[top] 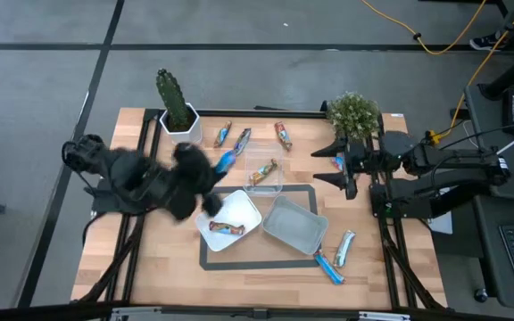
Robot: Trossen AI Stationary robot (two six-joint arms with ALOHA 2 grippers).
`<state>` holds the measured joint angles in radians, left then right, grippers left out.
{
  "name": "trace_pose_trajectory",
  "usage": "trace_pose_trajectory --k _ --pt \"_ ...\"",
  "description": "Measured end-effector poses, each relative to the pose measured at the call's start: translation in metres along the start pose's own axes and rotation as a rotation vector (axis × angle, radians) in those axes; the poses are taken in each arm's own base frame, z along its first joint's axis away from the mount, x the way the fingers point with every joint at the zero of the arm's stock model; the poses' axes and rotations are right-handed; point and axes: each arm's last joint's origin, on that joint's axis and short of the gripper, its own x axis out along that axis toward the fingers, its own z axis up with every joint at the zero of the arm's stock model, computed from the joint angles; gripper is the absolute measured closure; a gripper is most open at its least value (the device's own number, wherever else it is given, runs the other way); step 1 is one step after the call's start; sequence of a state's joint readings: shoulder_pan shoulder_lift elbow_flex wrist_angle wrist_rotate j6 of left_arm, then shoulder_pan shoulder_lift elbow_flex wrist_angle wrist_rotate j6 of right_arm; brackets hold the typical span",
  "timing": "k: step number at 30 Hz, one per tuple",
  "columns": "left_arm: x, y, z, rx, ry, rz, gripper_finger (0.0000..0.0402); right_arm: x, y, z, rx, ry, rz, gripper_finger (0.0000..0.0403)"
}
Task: Pick and place Granola Bars by type
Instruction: Put the blue granola bar into the gray bin
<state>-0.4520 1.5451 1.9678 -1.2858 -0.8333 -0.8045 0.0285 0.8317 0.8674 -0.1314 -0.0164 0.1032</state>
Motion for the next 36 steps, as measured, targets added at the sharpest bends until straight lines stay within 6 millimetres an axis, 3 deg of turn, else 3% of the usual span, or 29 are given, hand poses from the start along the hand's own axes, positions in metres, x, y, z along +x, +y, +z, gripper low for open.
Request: trace_pose_trajectory --k 7,11,15,27,31,36 --pt "0.075 0.001 0.063 0.156 -0.186 -0.217 0.0381 0.027 0.006 0.056 -0.033 -0.007 0.076 0.0107" --pt "0.103 0.003 0.068 0.175 -0.171 -0.266 0.038 0.036 0.007 0.084 -0.108 -0.004 0.069 0.0107" --pt "0.122 -0.005 0.065 0.203 -0.15 -0.304 0.038 0.043 0.002 0.096 -0.117 0.0 0.043 0.0107" --pt "0.131 -0.012 0.063 0.195 -0.158 -0.333 0.038 0.07 -0.007 0.085 -0.134 0.044 0.016 0.0116" --pt "0.131 -0.012 0.063 0.197 -0.152 -0.331 0.038 0.069 -0.007 0.086 -0.132 0.041 0.018 0.0156" --pt "0.131 -0.011 0.062 0.202 -0.139 -0.324 0.038 0.064 -0.006 0.087 -0.127 0.045 0.027 0.0234"
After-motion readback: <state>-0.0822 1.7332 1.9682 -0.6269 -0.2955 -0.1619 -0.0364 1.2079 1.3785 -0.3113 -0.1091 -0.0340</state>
